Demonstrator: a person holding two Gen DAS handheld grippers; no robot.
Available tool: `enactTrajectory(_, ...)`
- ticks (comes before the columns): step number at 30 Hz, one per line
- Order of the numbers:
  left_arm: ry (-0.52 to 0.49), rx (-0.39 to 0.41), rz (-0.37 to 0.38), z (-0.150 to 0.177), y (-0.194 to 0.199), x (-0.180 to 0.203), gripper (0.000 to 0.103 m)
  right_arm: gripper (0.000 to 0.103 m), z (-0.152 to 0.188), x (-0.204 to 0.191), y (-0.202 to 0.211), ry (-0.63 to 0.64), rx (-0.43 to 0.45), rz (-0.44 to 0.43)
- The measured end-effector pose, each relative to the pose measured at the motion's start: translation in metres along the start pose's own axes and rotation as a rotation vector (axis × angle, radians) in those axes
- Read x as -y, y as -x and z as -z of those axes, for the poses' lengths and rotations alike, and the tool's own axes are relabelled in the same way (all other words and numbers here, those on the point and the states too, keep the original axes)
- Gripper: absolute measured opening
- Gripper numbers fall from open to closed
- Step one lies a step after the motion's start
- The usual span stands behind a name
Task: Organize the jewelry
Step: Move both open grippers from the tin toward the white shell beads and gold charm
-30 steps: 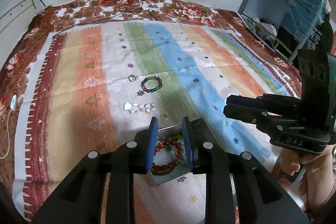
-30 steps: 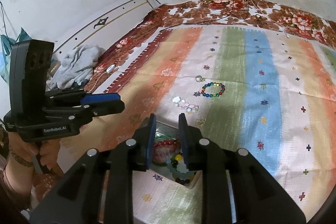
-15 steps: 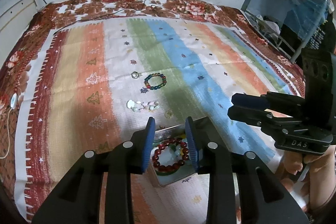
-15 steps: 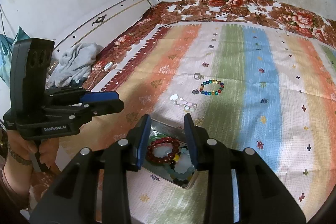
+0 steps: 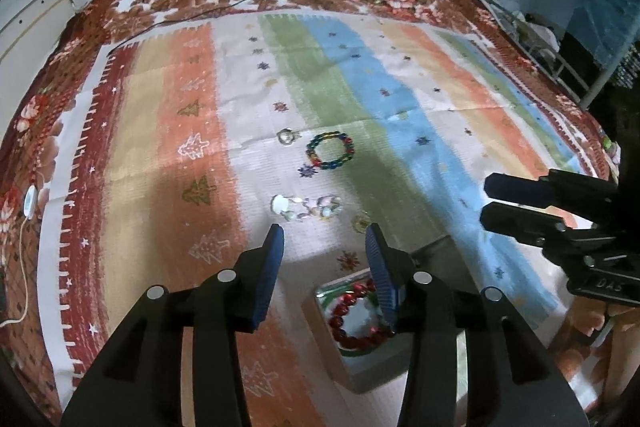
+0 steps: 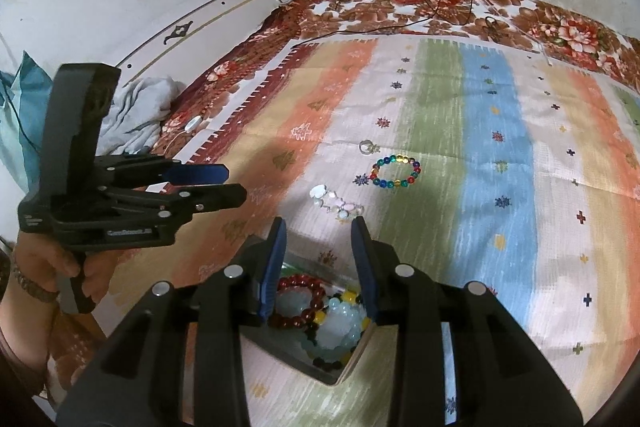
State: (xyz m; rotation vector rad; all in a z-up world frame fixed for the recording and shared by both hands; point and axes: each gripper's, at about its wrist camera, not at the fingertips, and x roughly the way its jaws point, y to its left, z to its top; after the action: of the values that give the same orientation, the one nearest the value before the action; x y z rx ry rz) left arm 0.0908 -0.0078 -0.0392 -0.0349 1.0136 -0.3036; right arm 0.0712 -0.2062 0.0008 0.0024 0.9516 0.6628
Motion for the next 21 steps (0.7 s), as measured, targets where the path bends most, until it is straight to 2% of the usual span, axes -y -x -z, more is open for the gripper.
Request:
enactTrajectory(6, -0.013, -0.024, 0.001, -0.005, -0.009, 0.0, 0.043, 0.036, -0.008, 0.011, -0.013, -0.007, -0.02, 0.013)
enactTrajectory(21, -0.039, -0.121, -0.058, -0.022, -0.052, -0.013, 0.044, 0.036, -0.019, 0.03, -0.043, -0.01, -0.085, 0.03)
